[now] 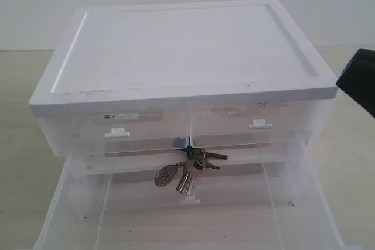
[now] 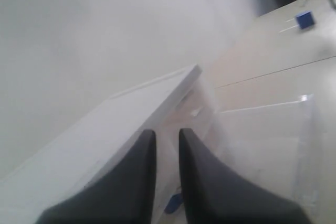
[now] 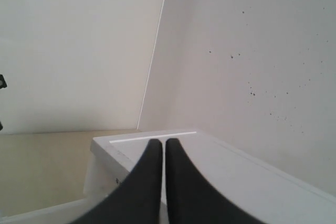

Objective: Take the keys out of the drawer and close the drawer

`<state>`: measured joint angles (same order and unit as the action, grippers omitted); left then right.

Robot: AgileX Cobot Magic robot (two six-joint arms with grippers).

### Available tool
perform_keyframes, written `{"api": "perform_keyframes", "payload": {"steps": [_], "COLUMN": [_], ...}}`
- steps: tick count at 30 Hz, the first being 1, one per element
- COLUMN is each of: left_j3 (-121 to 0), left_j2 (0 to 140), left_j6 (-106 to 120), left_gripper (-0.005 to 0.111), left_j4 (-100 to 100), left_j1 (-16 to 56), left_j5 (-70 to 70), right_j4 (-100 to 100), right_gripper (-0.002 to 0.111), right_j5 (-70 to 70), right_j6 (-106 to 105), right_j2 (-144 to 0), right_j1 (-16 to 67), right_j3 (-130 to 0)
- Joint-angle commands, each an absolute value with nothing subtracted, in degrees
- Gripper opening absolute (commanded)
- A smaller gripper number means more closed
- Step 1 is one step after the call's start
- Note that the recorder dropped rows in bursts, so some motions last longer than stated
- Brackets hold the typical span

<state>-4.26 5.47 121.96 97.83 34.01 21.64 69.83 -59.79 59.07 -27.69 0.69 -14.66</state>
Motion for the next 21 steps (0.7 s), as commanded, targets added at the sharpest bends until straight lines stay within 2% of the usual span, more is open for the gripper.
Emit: {"api": "perform_keyframes", "payload": {"steps": [1, 5, 8, 12, 13, 16, 19, 21], "left_j3": [-4.09, -4.09, -4.09, -4.09, -4.09, -4.09, -2.87, -0.87], "left_j2": [4.32, 3.61, 2.56, 1.76, 1.35, 0.53, 0.0, 0.0], "left_j6": [122.09, 121.65, 104.96, 60.09, 32.21, 3.54, 0.0, 0.0], "left_gripper": [0.014, 0.014, 0.014, 0.014, 0.014, 0.014, 0.014, 0.014], "left_j4": [98.03, 97.26, 78.06, 35.91, 14.93, -6.28, -8.49, -6.86], "left_j1": [33.19, 33.19, 33.19, 33.19, 33.19, 33.19, 31.52, 27.31], "left_j5": [14.29, 13.09, 14.83, 16.03, 14.31, 12.5, 10.26, 6.82], "right_j4": [69.78, 69.78, 69.78, 69.78, 69.78, 69.78, 69.78, 69.78], "right_gripper": [0.0, 0.0, 0.0, 0.0, 0.0, 0.0, 0.0, 0.0], "right_j5": [-60.26, -60.13, -60.13, -60.13, -60.13, -60.13, -60.13, -60.13], "right_j6": [59.21, 59.21, 59.21, 59.21, 59.21, 59.21, 59.21, 59.21], "right_j2": [-27.23, -27.23, -27.23, -27.23, -27.23, -27.23, -27.23, -27.23], "right_j1": [0.67, 0.67, 0.67, 0.67, 0.67, 0.67, 0.67, 0.67], "right_j3": [-14.72, -14.72, -14.72, -14.72, -14.72, -14.72, -14.72, -14.72]}}
